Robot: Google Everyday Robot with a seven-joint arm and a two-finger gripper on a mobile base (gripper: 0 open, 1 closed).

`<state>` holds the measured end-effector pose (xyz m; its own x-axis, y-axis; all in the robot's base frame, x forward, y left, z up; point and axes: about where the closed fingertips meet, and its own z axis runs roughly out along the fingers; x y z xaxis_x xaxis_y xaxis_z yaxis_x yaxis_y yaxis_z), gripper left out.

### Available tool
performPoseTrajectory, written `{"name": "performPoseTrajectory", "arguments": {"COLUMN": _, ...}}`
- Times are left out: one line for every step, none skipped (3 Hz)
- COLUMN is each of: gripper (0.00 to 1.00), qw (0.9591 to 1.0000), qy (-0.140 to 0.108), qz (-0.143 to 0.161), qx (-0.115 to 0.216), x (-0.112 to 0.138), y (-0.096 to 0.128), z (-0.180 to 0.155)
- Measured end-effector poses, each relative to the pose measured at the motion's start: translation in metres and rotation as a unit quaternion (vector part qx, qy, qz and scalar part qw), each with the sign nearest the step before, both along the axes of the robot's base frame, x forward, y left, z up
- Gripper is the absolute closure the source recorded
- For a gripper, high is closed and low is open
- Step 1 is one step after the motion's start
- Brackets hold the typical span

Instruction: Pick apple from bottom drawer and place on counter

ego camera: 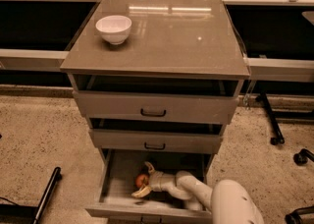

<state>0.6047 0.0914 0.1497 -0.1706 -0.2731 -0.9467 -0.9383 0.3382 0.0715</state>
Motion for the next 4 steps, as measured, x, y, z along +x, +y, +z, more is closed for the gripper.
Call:
{"name": "performPoseTrajectory", "arguments": {"gripper": 0.19, "qw": 0.9999, "qy": 0.000, "qz": -0.009, "qx": 0.007, "x": 0.001, "y": -0.004, "z": -0.003}}
{"name": "performPoseTrajectory", "arguments": {"gripper": 0.42, "qw": 0.9998, "qy": -0.009, "qz": -0.011, "qx": 0.013, "x": 0.000, "y": -0.007, "z": 0.002}}
{"name": "performPoseTrajectory", "arguments": {"gripper": 0.66, "qw": 0.9993, "qy": -0.019, "qz": -0.005, "qx": 0.031, "x": -0.005, "y": -0.008, "z": 0.012}}
{"name": "performPoseTrajectory", "arguments": {"gripper": 0.89, "qw": 0.9977, "qy": -0.049, "qz": 0.016, "qx": 0.044, "x": -0.010, "y": -0.022, "z": 0.055}}
